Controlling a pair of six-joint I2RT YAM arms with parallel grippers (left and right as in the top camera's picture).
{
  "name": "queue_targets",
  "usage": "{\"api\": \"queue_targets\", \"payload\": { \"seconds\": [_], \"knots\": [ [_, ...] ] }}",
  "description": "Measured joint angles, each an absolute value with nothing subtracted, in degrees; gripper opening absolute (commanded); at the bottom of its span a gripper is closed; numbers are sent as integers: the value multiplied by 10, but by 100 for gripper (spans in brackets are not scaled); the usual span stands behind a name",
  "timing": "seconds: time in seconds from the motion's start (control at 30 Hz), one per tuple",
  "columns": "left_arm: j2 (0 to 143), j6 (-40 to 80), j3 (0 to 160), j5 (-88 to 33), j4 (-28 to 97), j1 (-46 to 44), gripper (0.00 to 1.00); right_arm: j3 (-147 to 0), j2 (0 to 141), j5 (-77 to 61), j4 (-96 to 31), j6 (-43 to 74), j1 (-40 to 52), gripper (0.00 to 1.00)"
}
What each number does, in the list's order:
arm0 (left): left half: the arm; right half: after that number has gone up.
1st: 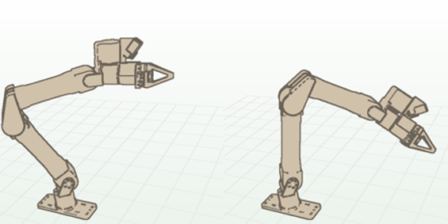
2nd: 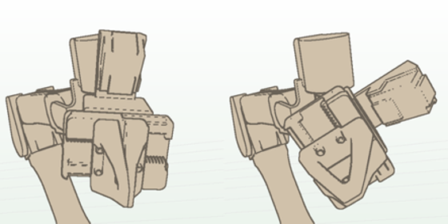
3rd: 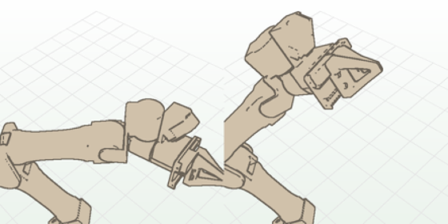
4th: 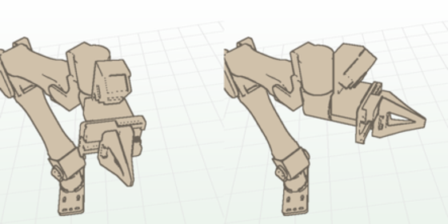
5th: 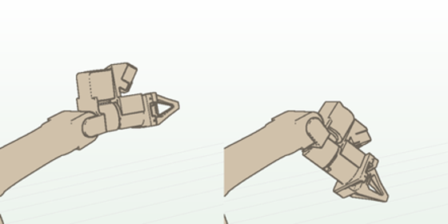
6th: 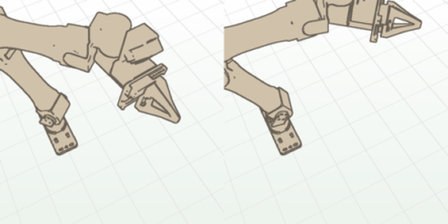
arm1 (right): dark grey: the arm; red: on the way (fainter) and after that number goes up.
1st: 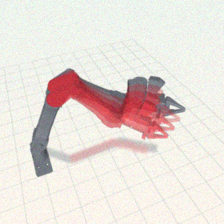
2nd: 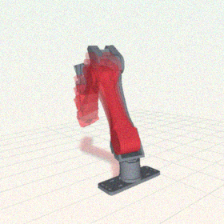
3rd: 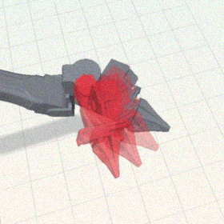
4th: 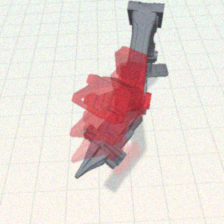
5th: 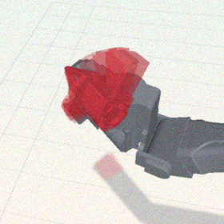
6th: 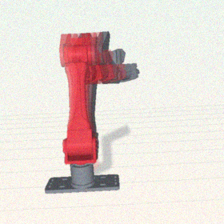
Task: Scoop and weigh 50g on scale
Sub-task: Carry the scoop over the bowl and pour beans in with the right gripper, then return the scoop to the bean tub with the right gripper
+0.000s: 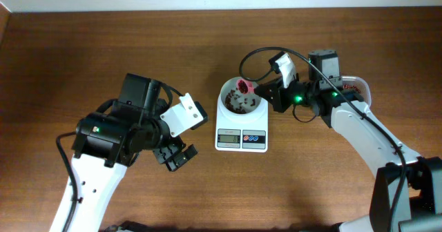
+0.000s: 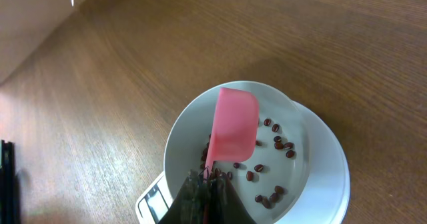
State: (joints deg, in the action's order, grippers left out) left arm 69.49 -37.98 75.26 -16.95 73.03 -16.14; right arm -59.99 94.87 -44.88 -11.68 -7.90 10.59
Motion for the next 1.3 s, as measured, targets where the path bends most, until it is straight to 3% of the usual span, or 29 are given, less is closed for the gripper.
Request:
{"api": "queue_targets", "payload": {
  "seconds": [0.2,0.67,1.17,1.3],
  "knots": [
    [695,-380,753,-170,730,-161,99,-600,942,-437,-117,-97,111,4],
    [695,-380,753,-170,730,-161,99,-600,910,-195,-128,-176,208,4],
    [695,-380,753,-170,730,-161,99,-600,849,-124,-147,-190,241,4],
    [695,-380,753,-170,731,-161,99,-601,848,-118,-201,-191,241,4]
  ]
}}
